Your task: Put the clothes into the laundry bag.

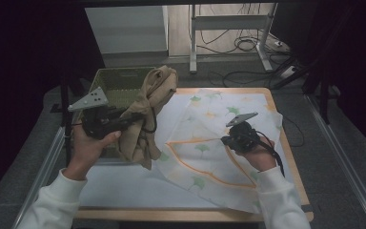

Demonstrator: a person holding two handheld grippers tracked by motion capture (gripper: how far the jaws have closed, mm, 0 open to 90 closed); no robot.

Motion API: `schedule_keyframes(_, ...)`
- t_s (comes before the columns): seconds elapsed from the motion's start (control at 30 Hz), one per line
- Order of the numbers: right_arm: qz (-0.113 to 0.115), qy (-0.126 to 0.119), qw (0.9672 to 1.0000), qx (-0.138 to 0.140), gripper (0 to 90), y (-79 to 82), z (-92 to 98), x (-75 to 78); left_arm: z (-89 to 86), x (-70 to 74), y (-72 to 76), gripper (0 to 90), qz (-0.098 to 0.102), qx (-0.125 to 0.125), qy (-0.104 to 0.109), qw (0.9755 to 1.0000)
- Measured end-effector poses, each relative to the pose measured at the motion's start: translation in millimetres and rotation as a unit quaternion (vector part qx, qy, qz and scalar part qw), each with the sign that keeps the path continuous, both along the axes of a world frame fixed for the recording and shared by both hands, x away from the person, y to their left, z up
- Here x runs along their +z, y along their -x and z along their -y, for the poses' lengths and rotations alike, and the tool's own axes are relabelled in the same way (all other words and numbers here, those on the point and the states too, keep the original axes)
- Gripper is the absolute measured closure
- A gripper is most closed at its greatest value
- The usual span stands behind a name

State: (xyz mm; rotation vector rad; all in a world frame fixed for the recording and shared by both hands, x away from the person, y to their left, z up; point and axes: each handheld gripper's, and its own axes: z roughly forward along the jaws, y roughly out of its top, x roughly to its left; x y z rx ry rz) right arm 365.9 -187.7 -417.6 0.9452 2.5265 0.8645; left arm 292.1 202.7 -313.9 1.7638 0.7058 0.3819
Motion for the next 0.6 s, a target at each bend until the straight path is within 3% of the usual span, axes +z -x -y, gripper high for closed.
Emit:
schedule_keyframes(0.3, 0.0, -0.001, 1.0, 0.0, 86.6, 0.2, 0.2, 0.2, 9.8, -4.7, 4.7, 75.3, -0.005, -0.015, -0.013, 0.9998)
schedule_keyframes(0.6, 0.001, -0.001, 1.0, -0.001, 86.6, 0.0, 1.1, 0.5, 19.4, -18.2, 9.7, 75.3, -0.022, -0.029, -0.026, 0.999)
